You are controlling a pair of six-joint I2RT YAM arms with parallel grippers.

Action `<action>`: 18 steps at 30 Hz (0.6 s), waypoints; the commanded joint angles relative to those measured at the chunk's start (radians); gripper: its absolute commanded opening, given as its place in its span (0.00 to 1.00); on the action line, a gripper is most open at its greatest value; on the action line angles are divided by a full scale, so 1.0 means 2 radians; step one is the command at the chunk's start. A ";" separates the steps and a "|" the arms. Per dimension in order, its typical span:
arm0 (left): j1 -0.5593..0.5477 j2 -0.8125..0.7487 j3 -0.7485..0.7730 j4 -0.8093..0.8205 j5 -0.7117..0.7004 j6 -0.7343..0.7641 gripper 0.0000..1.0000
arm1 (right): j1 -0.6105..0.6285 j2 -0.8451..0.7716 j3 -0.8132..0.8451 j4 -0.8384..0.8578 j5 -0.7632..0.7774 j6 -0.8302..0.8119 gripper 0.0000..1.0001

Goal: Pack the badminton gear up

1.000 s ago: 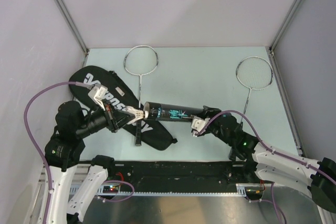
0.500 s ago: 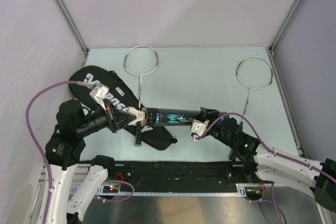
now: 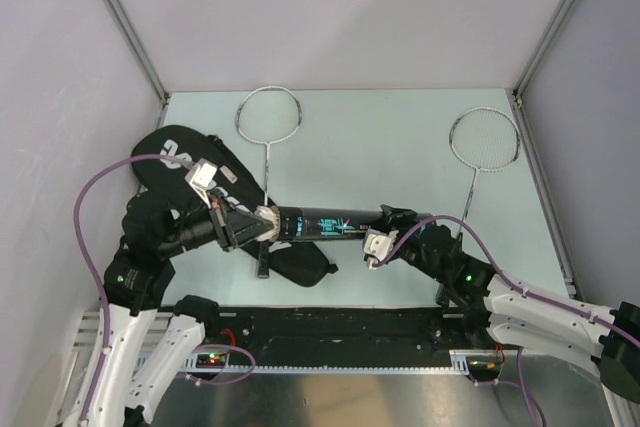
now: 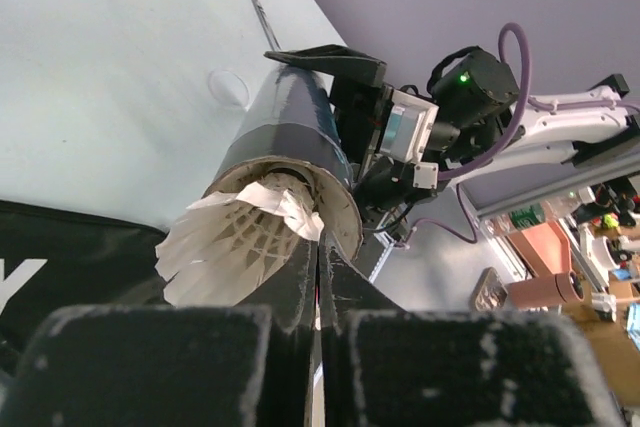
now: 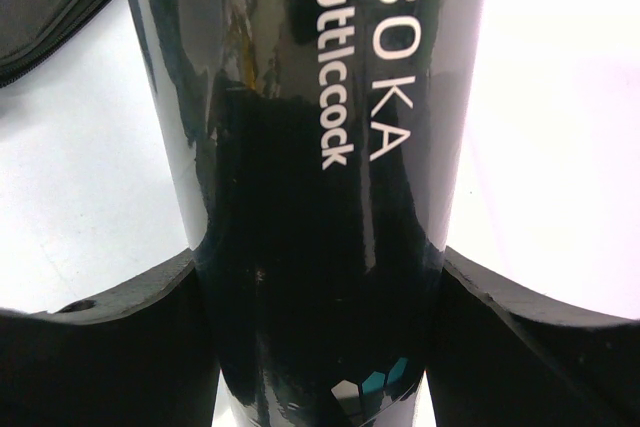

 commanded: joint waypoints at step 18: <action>-0.115 0.025 -0.075 0.165 -0.072 -0.086 0.00 | 0.013 0.021 0.033 0.097 -0.025 0.001 0.25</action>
